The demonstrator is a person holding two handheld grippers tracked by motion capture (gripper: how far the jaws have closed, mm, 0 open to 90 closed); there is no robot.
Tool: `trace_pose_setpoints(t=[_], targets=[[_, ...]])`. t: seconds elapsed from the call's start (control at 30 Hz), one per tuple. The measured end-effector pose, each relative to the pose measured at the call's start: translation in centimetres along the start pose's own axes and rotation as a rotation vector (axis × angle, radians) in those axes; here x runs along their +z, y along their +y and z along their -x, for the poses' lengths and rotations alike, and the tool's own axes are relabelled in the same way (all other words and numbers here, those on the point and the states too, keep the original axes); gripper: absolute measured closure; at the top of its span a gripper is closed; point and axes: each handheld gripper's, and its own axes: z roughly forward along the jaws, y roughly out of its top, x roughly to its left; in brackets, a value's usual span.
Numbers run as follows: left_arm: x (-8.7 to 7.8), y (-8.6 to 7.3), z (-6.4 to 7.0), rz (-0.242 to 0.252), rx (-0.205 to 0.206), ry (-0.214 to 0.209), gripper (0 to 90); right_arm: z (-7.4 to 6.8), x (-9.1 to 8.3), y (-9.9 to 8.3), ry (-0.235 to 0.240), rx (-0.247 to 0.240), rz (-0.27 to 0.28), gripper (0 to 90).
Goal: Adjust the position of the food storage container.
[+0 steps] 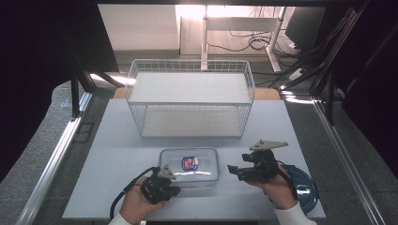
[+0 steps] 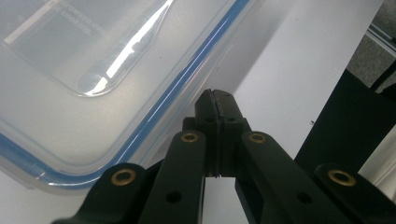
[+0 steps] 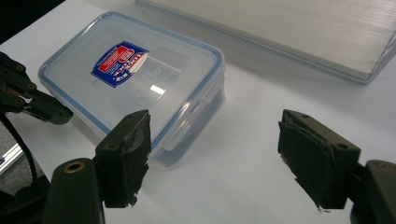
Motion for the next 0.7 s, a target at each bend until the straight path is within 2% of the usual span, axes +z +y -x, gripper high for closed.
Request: trace_pose_setpoints(t=[0.27, 0.3, 0.33, 0.37, 0.4, 0.47, 0.5, 0.53, 0.57, 0.6, 0.63, 0.7], targets=[[-0.2, 0.0, 0.0, 0.009, -0.008, -0.010, 90.0, 0.0, 0.2, -0.1, -0.002, 0.000, -0.006, 25.5], [-0.7, 0.1, 0.3, 0.035, -0.012, -0.037, 90.0, -0.1, 0.2, -0.1, -0.002, -0.006, -0.001, 25.4], [-0.7, 0.1, 0.3, 0.035, -0.012, -0.037, 89.9, -0.1, 0.1, -0.1, -0.002, -0.006, 0.000, 25.3], [-1.6, 0.4, 0.7, 0.079, -0.009, -0.066, 89.8, -0.2, 0.1, 0.0, -0.001, -0.009, 0.006, 24.7], [-1.6, 0.4, 0.7, 0.079, -0.009, -0.066, 89.3, -0.2, 0.1, 0.0, -0.001, -0.009, 0.006, 24.7], [-3.2, 0.7, 0.9, 0.158, -0.021, -0.054, 85.5, -0.4, 0.0, 0.0, 0.002, -0.011, 0.019, 22.6], [-3.5, 0.7, 0.9, 0.182, -0.030, -0.047, 82.0, -0.5, 0.1, 0.0, 0.000, -0.014, 0.022, 21.7], [-4.1, 0.7, 0.6, 0.230, -0.055, -0.020, 77.3, -0.5, 0.1, 0.0, 0.000, -0.015, 0.023, 20.9], [-4.5, 0.6, 0.4, 0.267, -0.101, 0.027, 65.2, -0.7, 0.1, 0.0, 0.003, -0.013, 0.028, 20.1], [-4.5, 0.6, 0.4, 0.267, -0.101, 0.027, 53.2, -0.7, 0.1, 0.0, 0.003, -0.013, 0.028, 20.1], [-5.3, 0.4, -0.3, 0.296, -0.177, 0.099, 43.7, -0.9, 0.2, -0.1, 0.009, -0.009, 0.034, 19.3], [-5.9, 0.2, -1.2, 0.310, -0.236, 0.115, 30.7, -1.1, 0.3, -0.1, 0.013, -0.005, 0.043, 18.5]])
